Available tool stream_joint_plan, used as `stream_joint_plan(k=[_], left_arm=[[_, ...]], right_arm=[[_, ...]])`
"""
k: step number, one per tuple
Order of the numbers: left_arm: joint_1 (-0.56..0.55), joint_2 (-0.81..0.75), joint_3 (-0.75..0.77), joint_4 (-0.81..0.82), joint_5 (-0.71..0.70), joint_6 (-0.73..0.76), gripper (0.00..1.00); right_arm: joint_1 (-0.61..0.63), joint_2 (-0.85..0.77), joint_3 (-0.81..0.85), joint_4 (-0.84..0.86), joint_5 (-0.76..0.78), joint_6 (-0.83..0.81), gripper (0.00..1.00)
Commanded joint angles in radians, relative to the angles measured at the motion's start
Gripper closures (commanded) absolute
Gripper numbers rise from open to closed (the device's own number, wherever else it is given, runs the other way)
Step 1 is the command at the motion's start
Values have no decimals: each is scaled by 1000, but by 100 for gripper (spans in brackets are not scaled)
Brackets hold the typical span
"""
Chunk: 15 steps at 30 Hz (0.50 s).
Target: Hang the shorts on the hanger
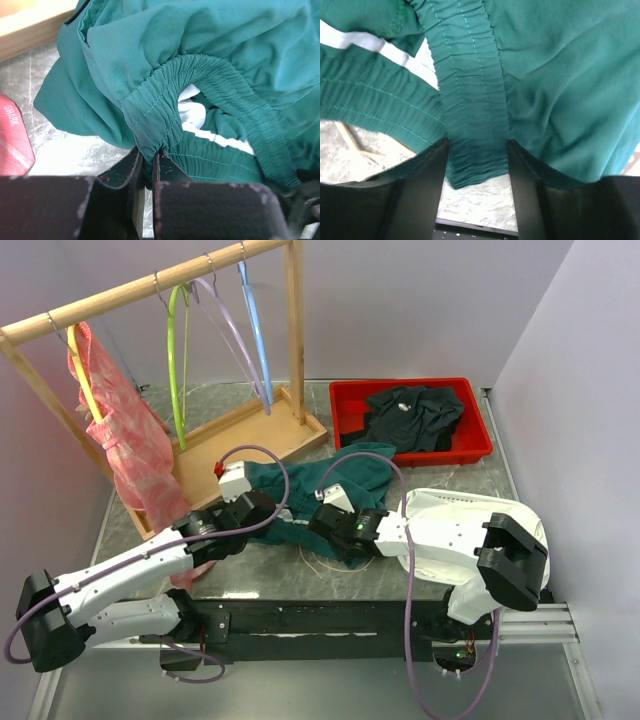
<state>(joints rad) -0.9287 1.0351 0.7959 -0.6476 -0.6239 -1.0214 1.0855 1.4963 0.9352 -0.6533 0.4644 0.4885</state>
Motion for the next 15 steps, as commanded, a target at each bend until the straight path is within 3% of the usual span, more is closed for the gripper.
stream_joint_plan(k=[1, 13, 14, 15], left_arm=[[17, -35, 60, -32, 4, 44, 99], [34, -26, 118, -60, 38, 64, 99], [34, -27, 121, -63, 36, 66, 99], [36, -29, 127, -66, 35, 66, 99]], right_arm=[[-6, -4, 10, 40, -47, -25, 39], [40, 62, 22, 63, -72, -19, 27], [40, 73, 20, 52, -54, -10, 29], [37, 84, 22, 46, -38, 7, 40]])
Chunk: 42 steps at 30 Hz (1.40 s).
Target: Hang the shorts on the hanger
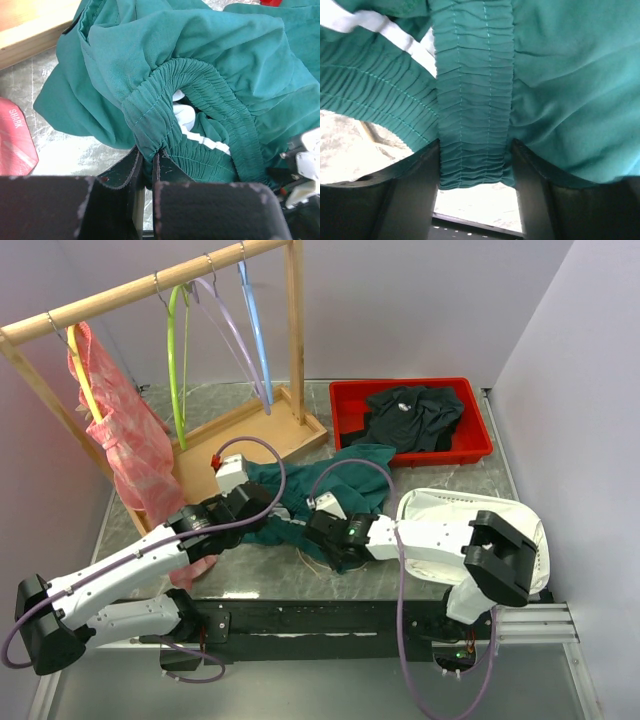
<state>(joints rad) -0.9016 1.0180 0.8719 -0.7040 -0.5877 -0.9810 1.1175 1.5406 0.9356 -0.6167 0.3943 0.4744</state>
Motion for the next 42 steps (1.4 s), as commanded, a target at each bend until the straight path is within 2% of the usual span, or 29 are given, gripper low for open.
stream_joint_plan(k=[1, 3, 5, 8, 11, 15, 17, 22, 26, 31, 35, 37, 38, 42], left_arm=[[10, -13, 53, -12, -1, 30, 99], [10, -18, 67, -22, -1, 37, 99], [12, -18, 91, -51, -9, 53, 99], [16, -27, 151, -109, -29, 90, 99], [23, -36, 231, -140, -9, 140, 99], [24, -38, 369, -170, 22, 215, 99], [24, -48, 453, -160, 72, 275, 99], [24, -55, 662, -158, 187, 375, 99], [26, -30, 792, -190, 223, 418, 99], [24, 4, 886, -255, 165, 410, 98], [26, 34, 915, -310, 63, 390, 99], [26, 30, 929, -298, 58, 393, 99], [26, 16, 929, -287, 72, 404, 99], [26, 8, 934, -296, 48, 406, 99]], right_arm=[[2, 38, 25, 3, 69, 30, 50], [-24, -5, 32, -21, 104, 67, 71], [-68, -87, 34, -34, 147, 76, 76], [-155, -222, 64, -67, 208, 79, 92], [-206, -351, 199, -89, 276, 46, 100], [-223, -445, 409, -60, 359, -20, 100], [-223, -465, 538, -26, 344, -72, 100], [-211, -416, 811, -28, 288, -151, 100], [-170, -355, 1035, -41, 275, -183, 100], [-162, -242, 1195, -101, 242, -178, 100], [-46, -162, 1321, -98, 373, -246, 100], [-30, -128, 1370, -94, 374, -278, 100], [-18, -120, 1414, -89, 423, -293, 100], [11, -161, 1334, 9, 449, -327, 100]])
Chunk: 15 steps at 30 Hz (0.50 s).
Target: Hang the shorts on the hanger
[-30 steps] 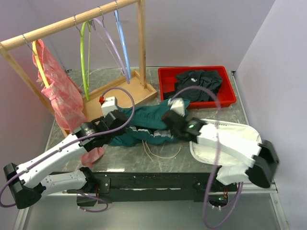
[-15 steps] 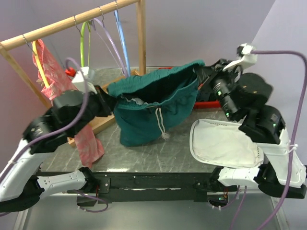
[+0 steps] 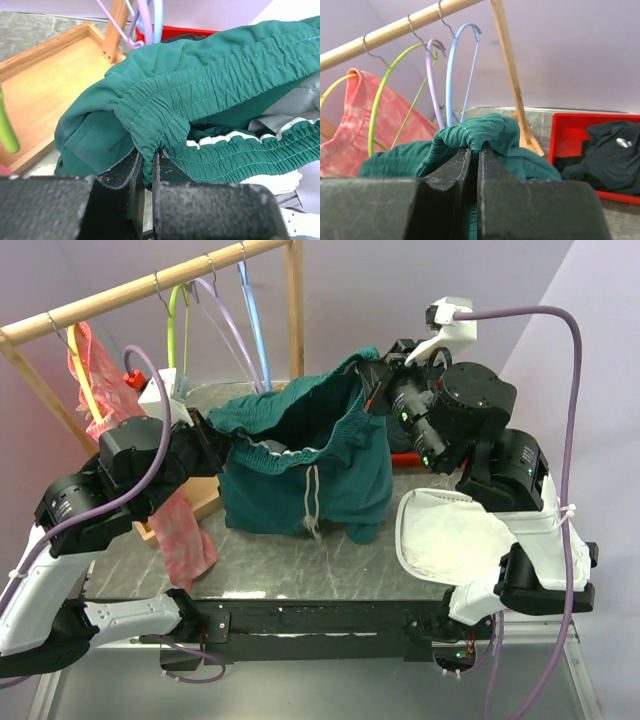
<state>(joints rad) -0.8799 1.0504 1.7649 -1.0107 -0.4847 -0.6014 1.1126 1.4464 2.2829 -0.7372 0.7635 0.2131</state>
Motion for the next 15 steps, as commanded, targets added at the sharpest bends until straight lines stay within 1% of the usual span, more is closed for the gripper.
stream_joint_plan(k=[1, 2, 4, 5, 6, 7, 8, 9, 11, 12, 14, 15], left_arm=[[4, -23, 36, 8, -63, 28, 99], [5, -23, 33, 6, -74, 26, 99], [6, -26, 31, 7, -75, 26, 99], [4, -29, 33, 7, -69, 26, 99], [5, -29, 33, 9, -63, 25, 99], [6, -36, 30, 9, -54, 25, 99], [6, -41, 19, 23, -45, 22, 99], [6, -46, -17, 30, -16, 19, 99], [5, -52, -77, 52, 18, -4, 99], [6, -53, -164, 88, 56, -15, 99], [6, -61, -269, 138, 107, -53, 99], [7, -64, -389, 217, 135, -67, 99]], right_arm=[[16, -73, -98, 151, 91, -69, 100], [15, -70, -126, 163, 117, -66, 100], [-19, -20, -142, 113, 120, -25, 100], [-48, 0, -126, 60, 50, 15, 100], [-133, 18, -138, -21, -4, 85, 100], [-178, 9, -178, -28, -47, 112, 100], [-216, -38, -241, 19, -91, 123, 100], [-300, -62, -363, 36, -158, 147, 100], [-364, -110, -469, 50, -229, 186, 100], [-390, -165, -594, 91, -284, 207, 100], [-448, -234, -709, 127, -334, 236, 100], [-461, -248, -805, 143, -355, 258, 100]])
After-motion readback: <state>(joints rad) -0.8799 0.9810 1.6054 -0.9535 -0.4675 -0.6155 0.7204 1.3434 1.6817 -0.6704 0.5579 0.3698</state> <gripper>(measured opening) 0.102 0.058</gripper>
